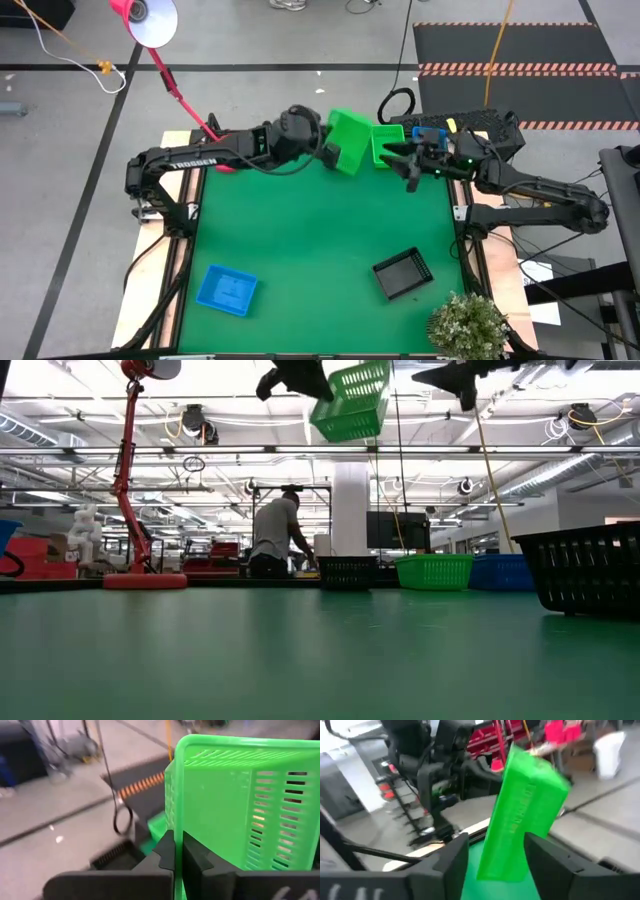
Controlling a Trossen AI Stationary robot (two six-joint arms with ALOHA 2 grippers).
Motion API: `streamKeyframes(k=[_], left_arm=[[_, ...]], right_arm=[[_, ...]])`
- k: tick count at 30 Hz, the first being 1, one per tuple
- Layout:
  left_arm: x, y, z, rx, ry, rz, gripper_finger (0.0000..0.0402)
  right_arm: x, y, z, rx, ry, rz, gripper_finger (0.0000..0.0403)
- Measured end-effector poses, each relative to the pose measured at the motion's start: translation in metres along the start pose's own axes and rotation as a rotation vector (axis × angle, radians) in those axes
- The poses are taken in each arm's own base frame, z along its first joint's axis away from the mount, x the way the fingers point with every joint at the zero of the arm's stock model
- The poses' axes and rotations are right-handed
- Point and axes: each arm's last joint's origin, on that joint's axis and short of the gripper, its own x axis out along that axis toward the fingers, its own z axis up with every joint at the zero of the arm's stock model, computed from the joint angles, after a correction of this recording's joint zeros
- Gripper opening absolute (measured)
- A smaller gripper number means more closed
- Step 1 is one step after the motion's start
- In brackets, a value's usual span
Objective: Stack baskets by color
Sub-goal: Stack the green bin on the stacked green bin
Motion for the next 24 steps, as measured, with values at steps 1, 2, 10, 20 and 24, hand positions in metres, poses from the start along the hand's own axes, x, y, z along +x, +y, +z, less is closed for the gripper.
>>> streamKeyframes(k=[1,2,10,20,24], left_arm=[[0.001,0.002,0.004,-0.011,-0.033,0.014,0.0006],[0.003,0.004,0.008,-0.020,-0.062,0.028,0.0006],[0.016,0.023,0.024,-0.030,-0.169,0.073,0.0006],[0.042,0.028,0.019,0.000,-0.165,0.019,0.0009],[0.043,0.029,0.019,-0.003,-0.167,0.021,0.0014]], right_arm=[[0.002,0.001,0.001,-0.042,-0.020,-0.010,0.0199],[0.004,0.001,0.002,-0.077,-0.038,-0.024,0.0207],[0.024,-0.004,-0.005,-0.185,-0.069,-0.201,0.0223],[0.050,-0.011,-0.013,-0.217,-0.103,-0.300,0.0190],[0.053,-0.015,-0.015,-0.217,-0.110,-0.415,0.0175]])
